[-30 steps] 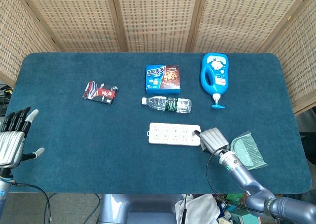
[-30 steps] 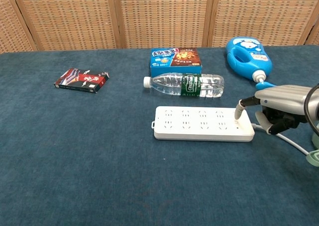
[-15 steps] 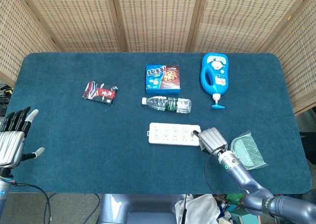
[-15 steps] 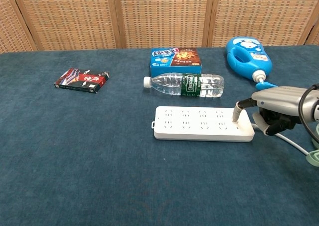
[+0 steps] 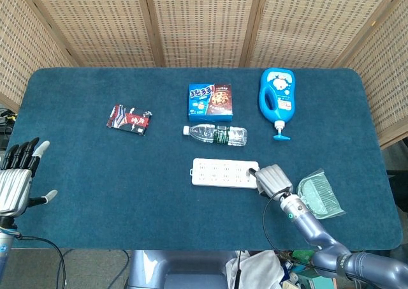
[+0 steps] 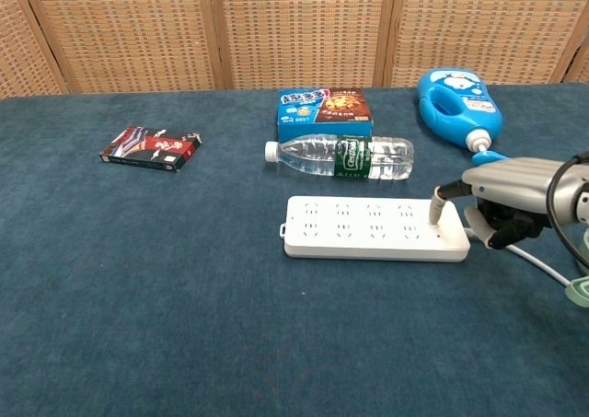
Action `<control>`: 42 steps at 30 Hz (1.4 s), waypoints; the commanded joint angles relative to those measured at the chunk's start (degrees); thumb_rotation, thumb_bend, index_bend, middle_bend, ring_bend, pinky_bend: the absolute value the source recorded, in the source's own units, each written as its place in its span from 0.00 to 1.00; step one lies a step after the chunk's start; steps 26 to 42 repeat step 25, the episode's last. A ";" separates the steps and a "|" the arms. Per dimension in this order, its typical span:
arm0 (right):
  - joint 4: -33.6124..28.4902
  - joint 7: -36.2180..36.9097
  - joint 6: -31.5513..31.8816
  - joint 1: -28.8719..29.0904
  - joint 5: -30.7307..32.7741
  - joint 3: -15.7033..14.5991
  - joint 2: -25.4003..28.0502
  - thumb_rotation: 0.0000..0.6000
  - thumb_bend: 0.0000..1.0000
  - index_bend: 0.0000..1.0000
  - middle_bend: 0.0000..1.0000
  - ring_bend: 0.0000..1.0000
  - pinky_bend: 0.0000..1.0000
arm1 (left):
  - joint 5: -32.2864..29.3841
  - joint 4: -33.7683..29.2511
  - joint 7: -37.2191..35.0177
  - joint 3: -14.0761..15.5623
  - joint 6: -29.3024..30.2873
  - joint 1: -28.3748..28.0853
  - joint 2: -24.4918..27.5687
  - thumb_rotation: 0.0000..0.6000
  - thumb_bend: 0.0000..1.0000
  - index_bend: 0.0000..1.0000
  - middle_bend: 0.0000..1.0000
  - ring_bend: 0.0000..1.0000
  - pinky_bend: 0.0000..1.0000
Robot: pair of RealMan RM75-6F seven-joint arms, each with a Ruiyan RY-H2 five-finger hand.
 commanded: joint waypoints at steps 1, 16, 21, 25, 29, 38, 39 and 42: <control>-4.09 4.16 5.01 -1.26 -4.38 1.75 2.67 1.00 0.85 0.28 1.00 0.98 1.00 | -0.05 0.00 -0.02 0.01 -0.15 -0.06 0.03 1.00 0.00 0.00 0.00 0.00 0.00; -4.25 16.13 33.47 -17.29 -21.82 -2.09 12.23 1.00 0.00 0.00 0.00 0.00 0.00 | 1.62 -0.17 -1.34 1.12 0.79 1.08 0.95 1.00 0.00 0.00 0.00 0.00 0.00; -1.33 14.19 36.08 -21.93 -19.59 -3.81 11.57 1.00 0.00 0.00 0.00 0.00 0.00 | 1.98 0.25 -1.03 1.70 1.52 1.84 0.89 1.00 0.00 0.00 0.00 0.00 0.00; -0.74 13.80 37.25 -23.48 -18.65 -3.41 10.73 1.00 0.00 0.00 0.00 0.00 0.00 | 2.44 0.38 -0.86 2.01 1.81 2.14 0.72 1.00 0.00 0.00 0.00 0.00 0.00; -0.74 13.80 37.25 -23.48 -18.65 -3.41 10.73 1.00 0.00 0.00 0.00 0.00 0.00 | 2.44 0.38 -0.86 2.01 1.81 2.14 0.72 1.00 0.00 0.00 0.00 0.00 0.00; -0.74 13.80 37.25 -23.48 -18.65 -3.41 10.73 1.00 0.00 0.00 0.00 0.00 0.00 | 2.44 0.38 -0.86 2.01 1.81 2.14 0.72 1.00 0.00 0.00 0.00 0.00 0.00; -0.74 13.80 37.25 -23.48 -18.65 -3.41 10.73 1.00 0.00 0.00 0.00 0.00 0.00 | 2.44 0.38 -0.86 2.01 1.81 2.14 0.72 1.00 0.00 0.00 0.00 0.00 0.00; -0.74 13.80 37.25 -23.48 -18.65 -3.41 10.73 1.00 0.00 0.00 0.00 0.00 0.00 | 2.44 0.38 -0.86 2.01 1.81 2.14 0.72 1.00 0.00 0.00 0.00 0.00 0.00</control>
